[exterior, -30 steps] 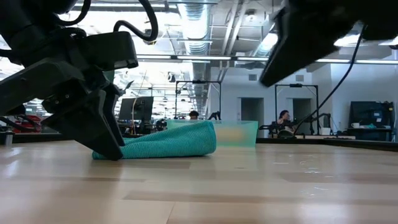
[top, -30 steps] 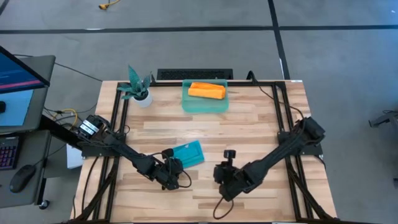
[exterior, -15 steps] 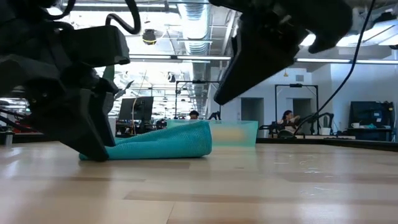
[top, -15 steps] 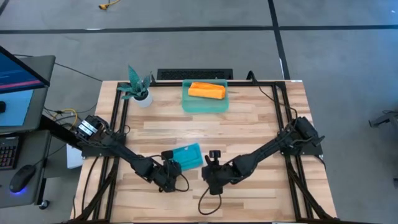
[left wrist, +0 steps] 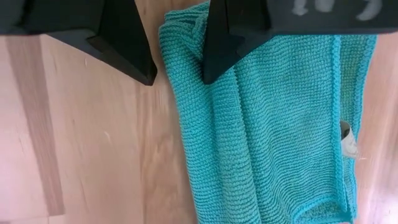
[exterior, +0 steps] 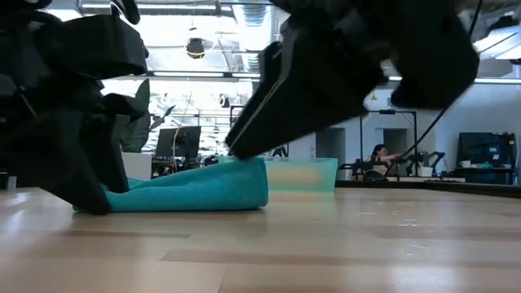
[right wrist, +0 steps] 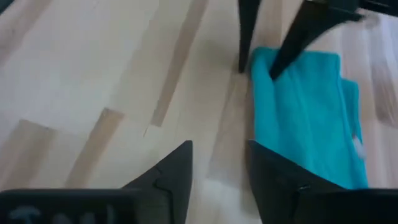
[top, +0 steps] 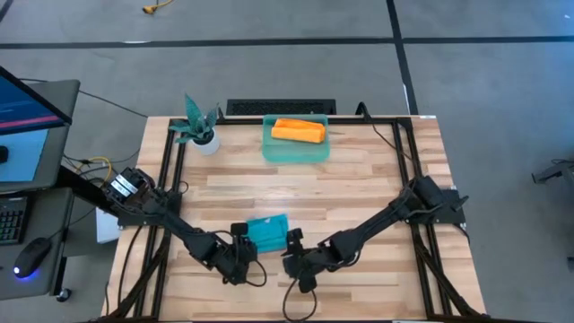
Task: Roll microfiber towels into tight, uniform cylinder then place into a basket
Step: Roll the blue microfiber cloth
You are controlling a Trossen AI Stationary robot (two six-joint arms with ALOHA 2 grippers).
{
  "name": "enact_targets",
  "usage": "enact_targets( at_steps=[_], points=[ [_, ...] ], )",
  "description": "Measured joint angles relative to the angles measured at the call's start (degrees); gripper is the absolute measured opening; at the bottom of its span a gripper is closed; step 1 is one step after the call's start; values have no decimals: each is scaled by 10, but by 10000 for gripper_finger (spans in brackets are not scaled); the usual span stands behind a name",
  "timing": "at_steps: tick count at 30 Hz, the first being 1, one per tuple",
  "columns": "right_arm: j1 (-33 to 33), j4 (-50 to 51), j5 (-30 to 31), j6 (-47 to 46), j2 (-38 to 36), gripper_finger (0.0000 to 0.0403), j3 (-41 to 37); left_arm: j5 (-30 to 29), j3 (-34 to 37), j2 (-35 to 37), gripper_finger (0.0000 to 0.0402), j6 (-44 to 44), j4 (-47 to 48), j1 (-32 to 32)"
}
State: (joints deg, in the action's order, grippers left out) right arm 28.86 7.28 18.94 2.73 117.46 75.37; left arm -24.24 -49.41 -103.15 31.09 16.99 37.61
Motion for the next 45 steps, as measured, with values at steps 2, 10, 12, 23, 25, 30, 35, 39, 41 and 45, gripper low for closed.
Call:
enact_targets(
  at_steps=[2,10,12,23,25,30,35,39,41,45],
  points=[
    [-2,4,6,14,6,183,-1,1,0,0,135,0,2,1],
    [-31,-2,19,14,21,210,0,3,0,0,135,0,3,1],
    [-37,4,20,1,27,209,0,3,0,0,135,0,3,1],
    [-70,46,-9,-78,29,201,0,2,0,1,135,0,2,1],
    [-72,46,-9,-79,29,201,0,-1,0,5,135,0,2,1],
    [-77,45,-11,-88,29,198,0,4,2,23,135,-4,6,2],
    [-84,46,-19,-103,29,187,0,5,2,25,135,-4,7,2],
    [-87,46,-38,-104,29,168,0,4,2,26,135,-4,5,2],
    [-88,36,-38,-104,39,158,1,2,2,26,135,-4,4,2],
    [-88,34,-37,-104,47,149,2,-7,1,26,135,-4,0,2]
  ],
)
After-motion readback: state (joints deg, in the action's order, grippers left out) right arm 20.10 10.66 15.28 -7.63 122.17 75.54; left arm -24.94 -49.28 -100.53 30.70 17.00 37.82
